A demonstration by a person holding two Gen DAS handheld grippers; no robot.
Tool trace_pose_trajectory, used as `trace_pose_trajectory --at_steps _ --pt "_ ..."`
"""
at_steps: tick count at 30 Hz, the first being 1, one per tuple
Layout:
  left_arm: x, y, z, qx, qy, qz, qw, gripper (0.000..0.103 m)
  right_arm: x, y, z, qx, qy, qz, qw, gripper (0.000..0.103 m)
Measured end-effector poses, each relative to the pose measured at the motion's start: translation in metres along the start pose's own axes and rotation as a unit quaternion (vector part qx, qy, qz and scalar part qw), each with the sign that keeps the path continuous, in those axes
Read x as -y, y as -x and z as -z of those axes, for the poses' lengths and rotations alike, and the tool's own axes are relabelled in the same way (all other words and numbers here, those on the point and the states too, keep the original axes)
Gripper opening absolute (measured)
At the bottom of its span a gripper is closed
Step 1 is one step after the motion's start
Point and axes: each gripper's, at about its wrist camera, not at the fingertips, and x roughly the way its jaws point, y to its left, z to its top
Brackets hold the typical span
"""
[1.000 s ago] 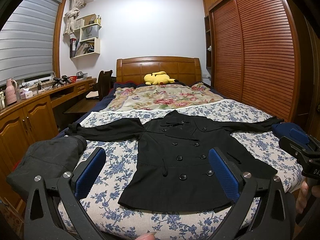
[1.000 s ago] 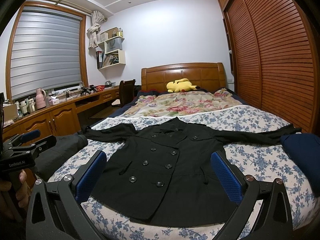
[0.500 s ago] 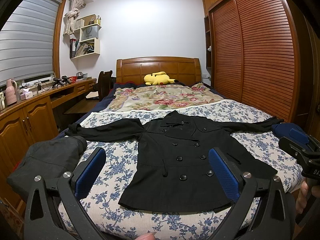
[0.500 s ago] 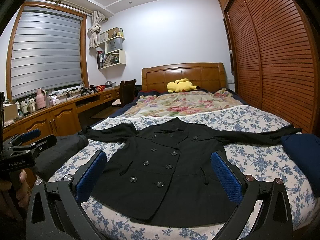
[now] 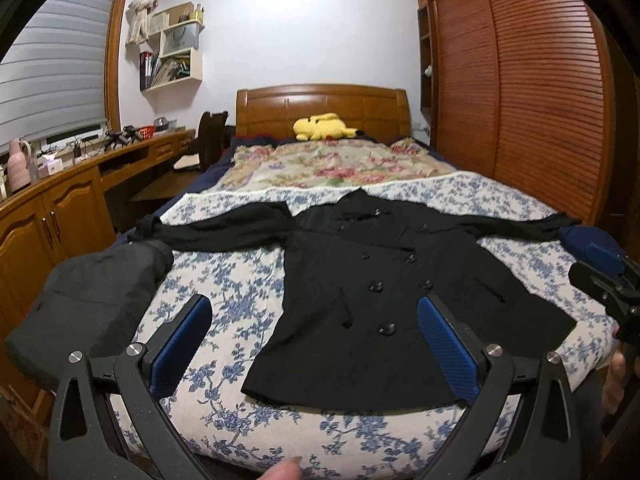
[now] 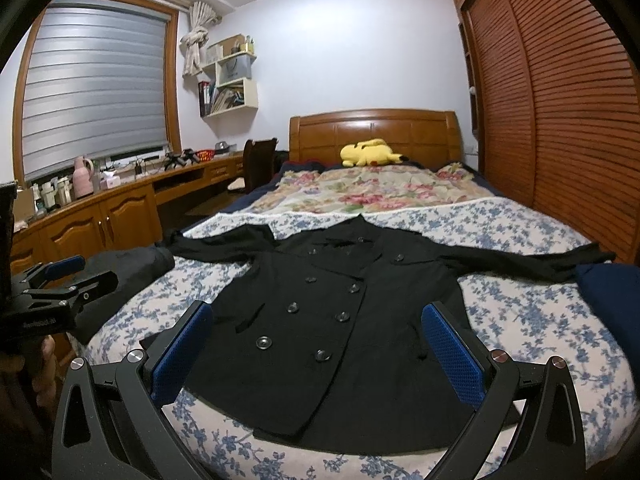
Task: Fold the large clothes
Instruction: 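Reach the left gripper to the coat sleeve cuff and grasp it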
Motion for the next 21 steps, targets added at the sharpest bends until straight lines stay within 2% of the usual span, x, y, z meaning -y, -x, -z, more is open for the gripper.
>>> trace_pose_trajectory --at_steps 8,21 --pt "-0.017 -0.038 0.011 -0.021 0.005 -0.007 0.9997 0.103 0.002 -0.038 -0.008 -0.016 0.008 -0.013 1.0 0.103" --pt "-0.048 -0.087 0.003 -0.049 0.019 -0.012 0.9986 0.103 0.003 -0.105 -0.026 -0.02 0.017 -0.047 0.999 0.103"
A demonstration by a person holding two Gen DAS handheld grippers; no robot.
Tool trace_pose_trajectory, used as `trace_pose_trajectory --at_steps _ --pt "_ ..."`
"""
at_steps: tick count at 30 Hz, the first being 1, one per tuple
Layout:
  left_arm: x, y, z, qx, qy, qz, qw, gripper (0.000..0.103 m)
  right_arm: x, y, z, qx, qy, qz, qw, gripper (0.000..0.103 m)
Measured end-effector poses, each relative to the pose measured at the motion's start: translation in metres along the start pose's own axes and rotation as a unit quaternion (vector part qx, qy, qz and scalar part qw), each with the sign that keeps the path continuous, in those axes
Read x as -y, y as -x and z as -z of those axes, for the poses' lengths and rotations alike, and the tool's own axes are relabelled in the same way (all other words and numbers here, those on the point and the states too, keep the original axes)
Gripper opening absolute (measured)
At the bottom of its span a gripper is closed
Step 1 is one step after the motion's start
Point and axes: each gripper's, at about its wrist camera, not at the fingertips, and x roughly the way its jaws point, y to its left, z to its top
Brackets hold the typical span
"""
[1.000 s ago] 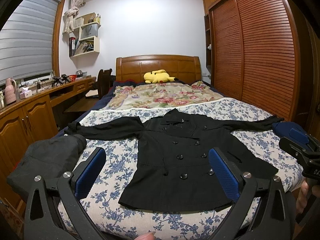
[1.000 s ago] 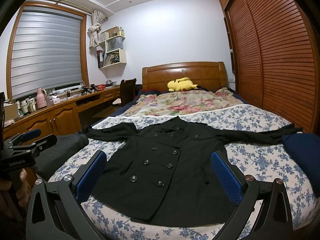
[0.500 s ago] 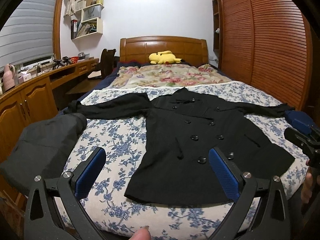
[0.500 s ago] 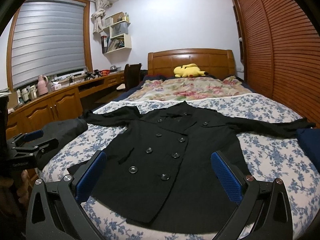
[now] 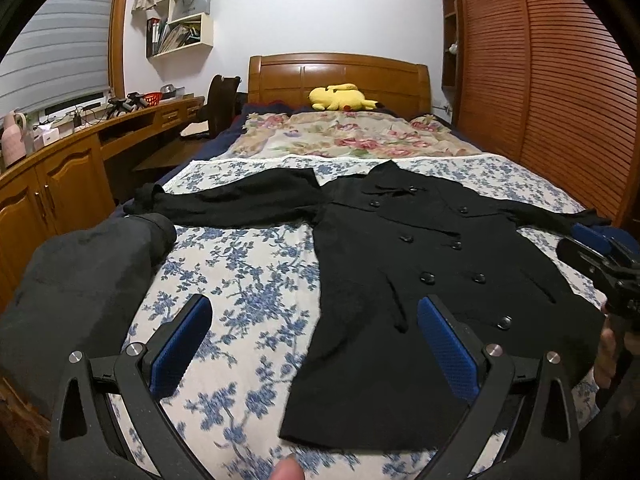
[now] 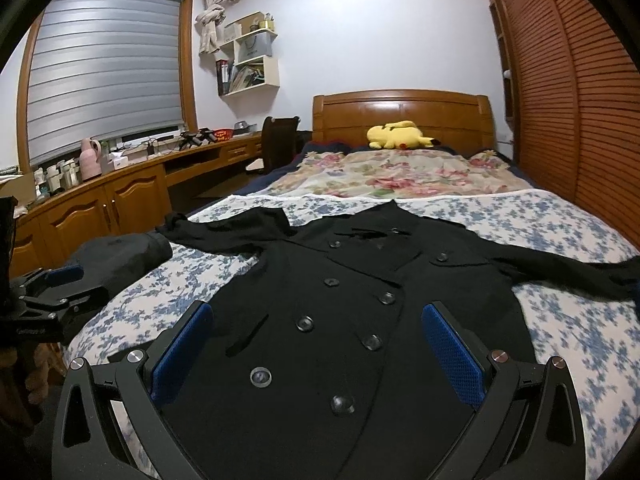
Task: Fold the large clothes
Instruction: 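Reach the left gripper to the coat sleeve cuff and grasp it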
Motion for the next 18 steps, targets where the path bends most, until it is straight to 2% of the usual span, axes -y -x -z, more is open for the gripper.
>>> trace_pose_trajectory --at_steps 7,12,18 --pt "-0.022 -0.032 -0.022 -0.018 -0.001 -0.004 0.9998 0.103 -0.001 -0.054 -0.018 -0.02 0.017 -0.015 1.0 0.103" --pt "-0.038 -0.07 -0.043 -0.032 -0.001 -0.004 0.9995 0.103 0.005 -0.098 -0.016 -0.058 0.04 -0.007 0.997 0.103" --pt "-0.055 -0.124 -0.061 -0.055 0.013 0.003 0.9984 0.103 0.015 -0.132 0.01 -0.105 0.069 0.006 0.992 0.103"
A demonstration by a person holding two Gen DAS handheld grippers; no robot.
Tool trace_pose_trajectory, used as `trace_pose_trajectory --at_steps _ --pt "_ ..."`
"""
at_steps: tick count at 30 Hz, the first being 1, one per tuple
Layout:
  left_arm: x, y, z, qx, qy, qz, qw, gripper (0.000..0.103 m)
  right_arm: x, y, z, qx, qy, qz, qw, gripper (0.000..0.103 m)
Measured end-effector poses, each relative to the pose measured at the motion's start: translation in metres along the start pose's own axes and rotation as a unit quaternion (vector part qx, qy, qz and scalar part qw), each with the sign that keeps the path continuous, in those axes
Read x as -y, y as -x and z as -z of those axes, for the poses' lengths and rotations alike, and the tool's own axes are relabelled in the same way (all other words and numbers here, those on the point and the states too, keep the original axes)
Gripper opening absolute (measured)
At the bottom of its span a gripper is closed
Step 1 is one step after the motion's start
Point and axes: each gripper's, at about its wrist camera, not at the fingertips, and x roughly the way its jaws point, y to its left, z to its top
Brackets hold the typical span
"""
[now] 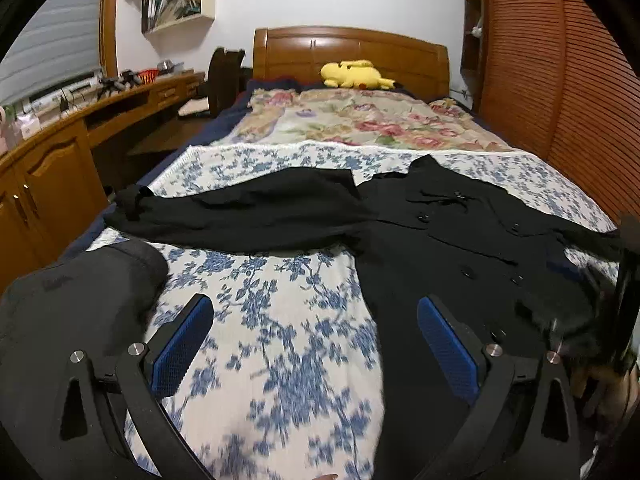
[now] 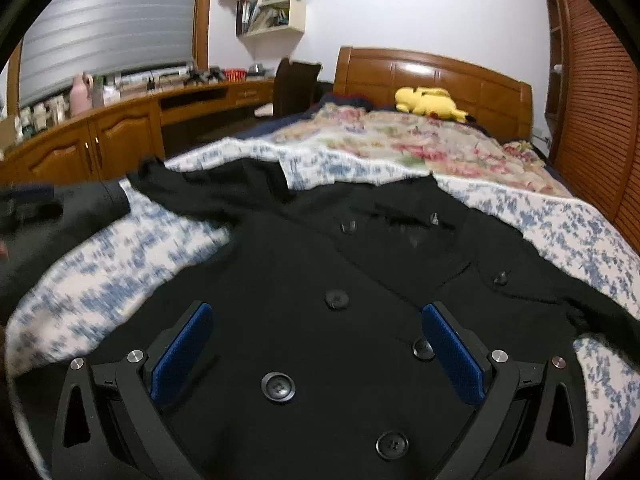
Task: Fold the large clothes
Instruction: 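Reach the left gripper to the coat sleeve cuff and grasp it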
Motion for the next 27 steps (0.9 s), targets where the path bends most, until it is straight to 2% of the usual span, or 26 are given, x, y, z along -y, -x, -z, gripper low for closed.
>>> trace_pose_trajectory --at_steps 3,7,11,14,17,19,27 --pt "-0.01 -0.028 -0.011 -0.016 0.016 0.01 0.9997 0.099 0.002 -0.017 0.011 -0.043 -0.004 -0.007 0.999 0.103" --pt "-0.027 -0.065 -0.027 -0.037 0.051 0.033 0.9975 0.093 0.005 -0.01 0.015 -0.051 0.001 -0.011 0.999 0.103" --pt "-0.043 -0.103 -0.034 -0.063 0.099 0.059 0.9913 0.085 0.011 -0.006 0.014 -0.059 -0.003 -0.011 0.998 0.103" --pt "-0.052 -0.13 -0.033 -0.083 0.123 0.06 0.987 0.078 0.018 -0.006 0.011 -0.062 -0.01 -0.012 0.998 0.103" --pt "-0.06 -0.15 -0.03 -0.099 0.145 0.057 0.9828 0.075 0.012 -0.015 0.007 -0.062 -0.01 -0.013 0.998 0.103" --pt "-0.067 -0.161 -0.028 -0.108 0.163 0.057 0.979 0.069 0.01 -0.018 0.004 -0.062 -0.007 -0.012 0.998 0.103" --pt "-0.078 -0.188 -0.029 -0.129 0.201 0.062 0.9691 0.066 0.004 -0.029 -0.003 -0.058 0.0 -0.008 0.998 0.103"
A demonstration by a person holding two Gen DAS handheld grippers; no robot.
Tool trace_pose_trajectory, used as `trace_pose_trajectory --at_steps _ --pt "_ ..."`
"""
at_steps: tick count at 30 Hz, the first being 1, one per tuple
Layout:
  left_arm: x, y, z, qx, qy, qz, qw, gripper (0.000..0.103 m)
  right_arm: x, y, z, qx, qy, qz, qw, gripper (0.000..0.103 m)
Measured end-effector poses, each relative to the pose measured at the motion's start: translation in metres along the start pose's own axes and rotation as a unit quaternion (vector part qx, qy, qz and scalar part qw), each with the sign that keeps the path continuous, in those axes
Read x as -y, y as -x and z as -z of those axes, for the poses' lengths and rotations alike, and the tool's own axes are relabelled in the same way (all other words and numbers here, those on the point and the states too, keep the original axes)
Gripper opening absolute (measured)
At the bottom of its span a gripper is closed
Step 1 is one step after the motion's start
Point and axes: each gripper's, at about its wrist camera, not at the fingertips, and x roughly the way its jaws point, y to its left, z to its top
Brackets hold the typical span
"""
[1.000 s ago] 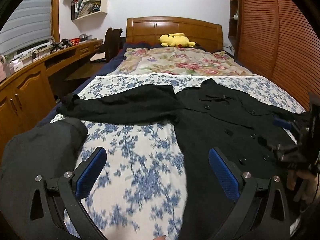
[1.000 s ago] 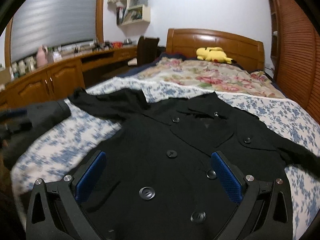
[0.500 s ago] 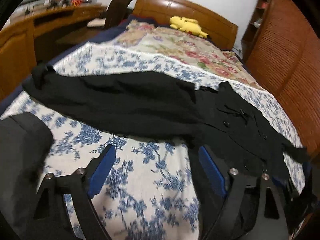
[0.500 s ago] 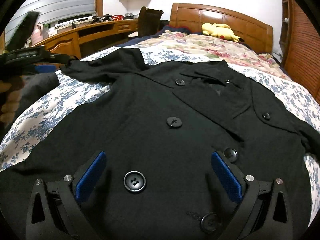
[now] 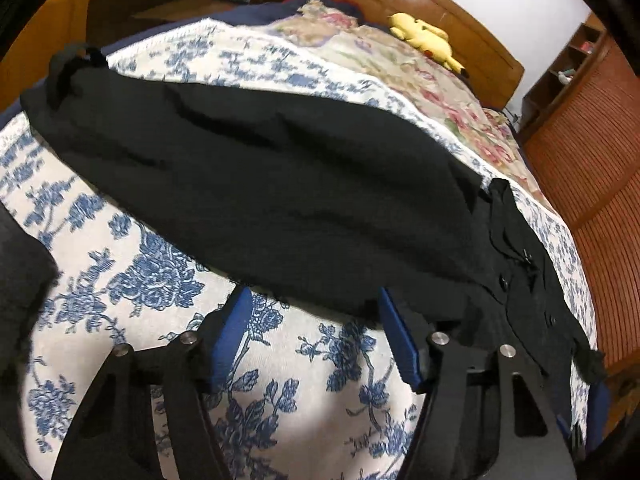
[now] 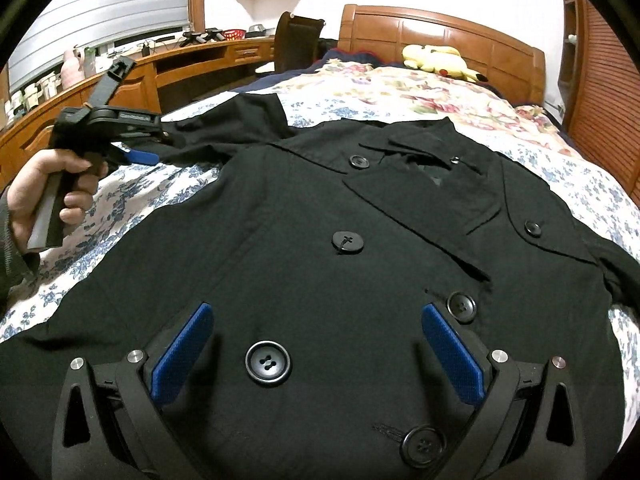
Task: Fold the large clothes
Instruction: 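Reach the left gripper to the coat sleeve cuff and grasp it, then fold the held sleeve across the coat front and open the left gripper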
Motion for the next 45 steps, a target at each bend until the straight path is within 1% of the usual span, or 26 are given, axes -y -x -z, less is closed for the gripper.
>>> trace_pose_trajectory --at_steps 2,3,4,5,6,7,8,9,11,13,15,17,19,22,25,27,30,33,35,37,38,39,42,45 --pt "0.0 -0.004 -0.001 -0.002 0.006 0.003 1.0 0.065 0.0 -0.002 -0.001 0.0 0.0 0.0 1.0 0.103" --pt "0.001 -0.005 -0.003 -0.001 0.005 0.002 1.0 0.062 0.0 -0.002 -0.001 0.0 0.0 0.0 1.0 0.103" --pt "0.002 -0.005 -0.005 0.001 0.002 0.001 1.0 0.055 -0.001 -0.002 -0.001 0.0 0.0 0.0 1.0 0.103" --pt "0.003 -0.006 -0.006 0.003 0.002 -0.002 1.0 0.053 -0.001 -0.002 -0.001 0.0 0.0 0.0 1.0 0.103" --pt "0.002 -0.006 -0.008 0.003 0.002 -0.002 1.0 0.047 -0.001 -0.002 -0.001 0.001 0.0 0.0 1.0 0.103" --pt "0.001 -0.008 -0.012 0.003 0.002 -0.003 1.0 0.037 0.0 -0.002 -0.001 0.001 0.0 0.0 1.0 0.103" --pt "0.001 -0.01 -0.014 0.0 0.002 -0.005 1.0 0.03 0.0 -0.002 -0.001 0.001 0.0 0.0 1.0 0.103" --pt "0.001 -0.011 -0.015 0.001 0.004 -0.007 1.0 0.008 0.0 -0.002 -0.001 0.001 0.0 0.0 1.0 0.103" --pt "0.003 -0.01 -0.018 0.003 -0.003 -0.007 1.0 0.004 0.0 -0.002 -0.001 0.002 0.0 0.0 1.0 0.103" --pt "0.015 -0.004 -0.018 0.011 -0.03 -0.025 0.9992 0.002 0.0 -0.002 0.0 0.002 0.001 0.0 1.0 0.103" --pt "0.034 0.009 -0.016 0.023 -0.059 -0.034 0.9974 0.001 0.0 -0.001 0.0 0.004 -0.001 -0.001 1.0 0.103" --pt "0.049 0.019 -0.017 0.026 -0.076 -0.031 0.9963 0.001 0.002 0.001 0.0 0.008 -0.004 -0.001 1.0 0.103" --pt "0.072 0.033 -0.015 0.032 -0.101 -0.033 0.9939 0.001 0.003 0.003 0.0 0.011 -0.009 -0.003 1.0 0.103" --pt "0.108 0.054 -0.008 0.035 -0.134 -0.024 0.9901 0.001 0.008 0.007 -0.002 0.013 -0.016 -0.005 1.0 0.103" --pt "0.146 0.071 0.006 0.033 -0.177 -0.013 0.9836 0.001 0.013 0.015 -0.006 0.018 -0.017 0.004 1.0 0.103" --pt "0.166 0.08 0.018 0.03 -0.202 -0.007 0.979 0.001 0.02 0.023 -0.01 0.027 -0.026 0.001 0.999 0.103" --pt "0.185 0.083 0.034 0.019 -0.222 0.0 0.9748 0.001 0.026 0.035 -0.016 0.046 -0.034 0.0 0.998 0.103" --pt "0.186 0.082 0.047 0.006 -0.234 -0.012 0.9722 0.002 0.029 0.04 -0.016 0.06 -0.038 0.005 0.997 0.103" --pt "0.177 0.084 0.05 0.002 -0.235 -0.009 0.972 0.008 0.028 0.039 -0.015 0.061 -0.04 0.006 0.997 0.103" --pt "0.172 0.089 0.054 0.01 -0.234 -0.013 0.972 0.024 0.026 0.034 -0.014 0.058 -0.04 0.007 0.997 0.103" --pt "0.171 0.093 0.055 0.018 -0.236 -0.017 0.9715 0.027 0.024 0.031 -0.013 0.056 -0.038 0.007 0.998 0.103" --pt "0.165 0.096 0.055 0.025 -0.236 -0.017 0.9712 0.035 0.021 0.029 -0.012 0.055 -0.035 0.009 0.998 0.103" --pt "0.144 0.103 0.049 0.031 -0.223 -0.014 0.9743 0.041 0.016 0.026 -0.009 0.051 -0.026 0.012 0.998 0.103" --pt "0.116 0.097 0.039 0.032 -0.212 -0.035 0.9761 0.042 0.008 0.017 -0.006 0.044 -0.015 0.016 0.999 0.103"
